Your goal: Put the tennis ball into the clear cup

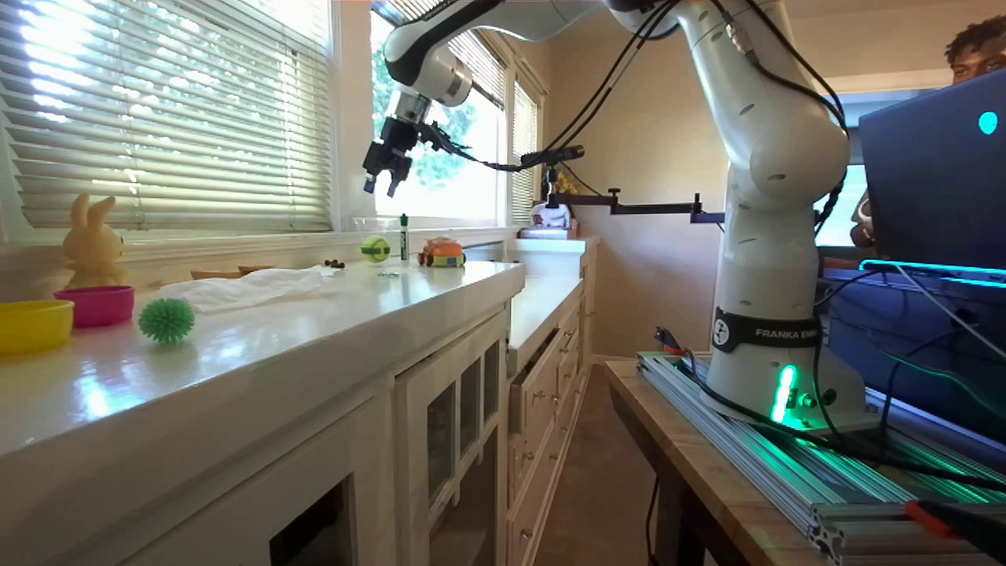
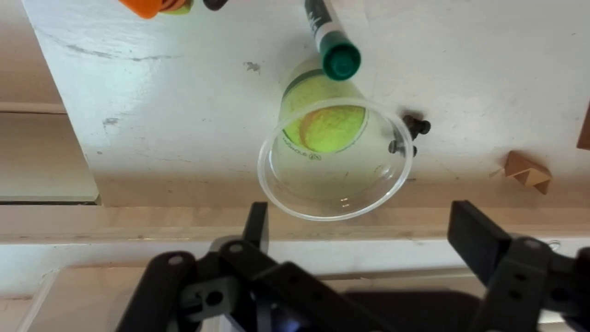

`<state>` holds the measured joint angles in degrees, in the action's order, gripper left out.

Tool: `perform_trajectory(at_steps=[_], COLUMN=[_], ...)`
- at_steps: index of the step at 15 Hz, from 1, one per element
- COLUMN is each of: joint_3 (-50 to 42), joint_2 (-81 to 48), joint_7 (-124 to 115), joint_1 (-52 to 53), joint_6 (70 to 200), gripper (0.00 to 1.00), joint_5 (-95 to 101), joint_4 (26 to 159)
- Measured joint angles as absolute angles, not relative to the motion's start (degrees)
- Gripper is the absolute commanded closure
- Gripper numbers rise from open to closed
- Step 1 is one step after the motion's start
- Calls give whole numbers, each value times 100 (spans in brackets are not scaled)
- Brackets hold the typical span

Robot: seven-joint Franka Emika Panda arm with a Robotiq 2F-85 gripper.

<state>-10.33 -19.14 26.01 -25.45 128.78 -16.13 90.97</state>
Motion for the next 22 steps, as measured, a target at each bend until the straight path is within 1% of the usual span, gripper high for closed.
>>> perform_trajectory(at_steps=[3,7,15,22], joint_3=[-910,-818,-820,-845], joint_2=[-1700,-1404,-1356,-1361], joint_7=[2599,2503,1065,827], joint_1=[-2467,-2101,-1309,-1216], joint_6=[12358,11716,11601,11600], gripper=[0,0,0,0], joint_5=[-1613,-1556,-579,-480], joint_4=[9057,9065,9178,9199])
